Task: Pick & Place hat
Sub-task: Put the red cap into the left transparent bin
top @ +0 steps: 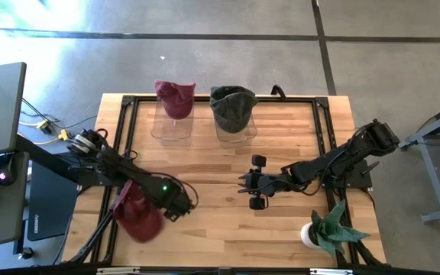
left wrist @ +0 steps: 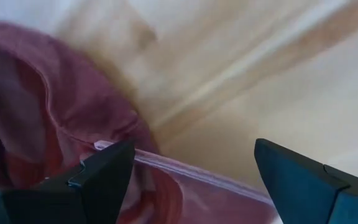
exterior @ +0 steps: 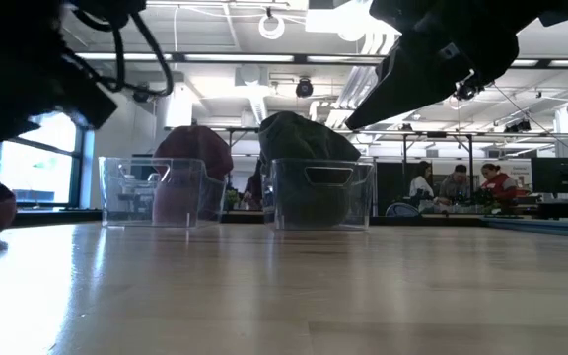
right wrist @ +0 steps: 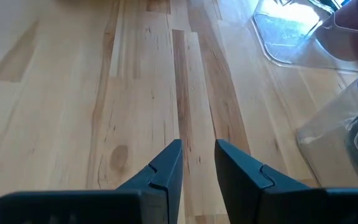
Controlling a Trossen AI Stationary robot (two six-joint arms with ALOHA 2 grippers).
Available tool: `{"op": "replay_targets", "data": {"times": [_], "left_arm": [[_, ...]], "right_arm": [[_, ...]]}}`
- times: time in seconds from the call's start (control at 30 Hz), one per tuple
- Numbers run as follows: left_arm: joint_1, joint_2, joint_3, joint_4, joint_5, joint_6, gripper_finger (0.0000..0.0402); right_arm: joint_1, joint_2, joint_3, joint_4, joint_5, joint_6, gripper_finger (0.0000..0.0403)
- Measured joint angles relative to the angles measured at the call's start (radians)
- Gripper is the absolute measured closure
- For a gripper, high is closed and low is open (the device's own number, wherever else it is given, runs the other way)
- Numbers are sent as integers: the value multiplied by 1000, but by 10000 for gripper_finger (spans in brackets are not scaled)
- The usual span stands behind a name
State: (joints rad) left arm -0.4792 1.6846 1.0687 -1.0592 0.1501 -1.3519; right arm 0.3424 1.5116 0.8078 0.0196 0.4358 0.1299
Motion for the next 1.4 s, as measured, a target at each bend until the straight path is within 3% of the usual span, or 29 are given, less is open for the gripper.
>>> {"op": "replay_targets", "data": {"times": [0.17, 0.37, 0.6, 0.8, 0.97, 1.1, 1.27, 1.33, 1.4], "left_arm": [[-2, 5, 0, -44, 144, -46, 73], [-59, 4, 22, -204, 216, -109, 73], [-113, 4, 24, -100, 214, -222, 73], [-161, 19, 0, 18, 302, -320, 89], [-192, 58, -15, 34, 414, -322, 148], [-188, 82, -17, 66, 438, -263, 226], [-173, 83, 5, 78, 398, -174, 365], [-159, 72, 41, 63, 333, -132, 387], [-142, 56, 108, 23, 232, -47, 380]], "right_arm": [[0, 0, 0, -6, 0, 0, 314], [0, 0, 0, -11, 0, 0, 314], [0, 0, 0, -19, -1, 0, 313], [0, 0, 0, -23, -1, 0, 313], [0, 0, 0, -23, -9, 0, 313], [0, 0, 0, -26, -9, 0, 313], [0, 0, 0, -27, -9, 0, 313], [0, 0, 0, -26, -9, 0, 314], [0, 0, 0, -27, -9, 0, 314]]}}
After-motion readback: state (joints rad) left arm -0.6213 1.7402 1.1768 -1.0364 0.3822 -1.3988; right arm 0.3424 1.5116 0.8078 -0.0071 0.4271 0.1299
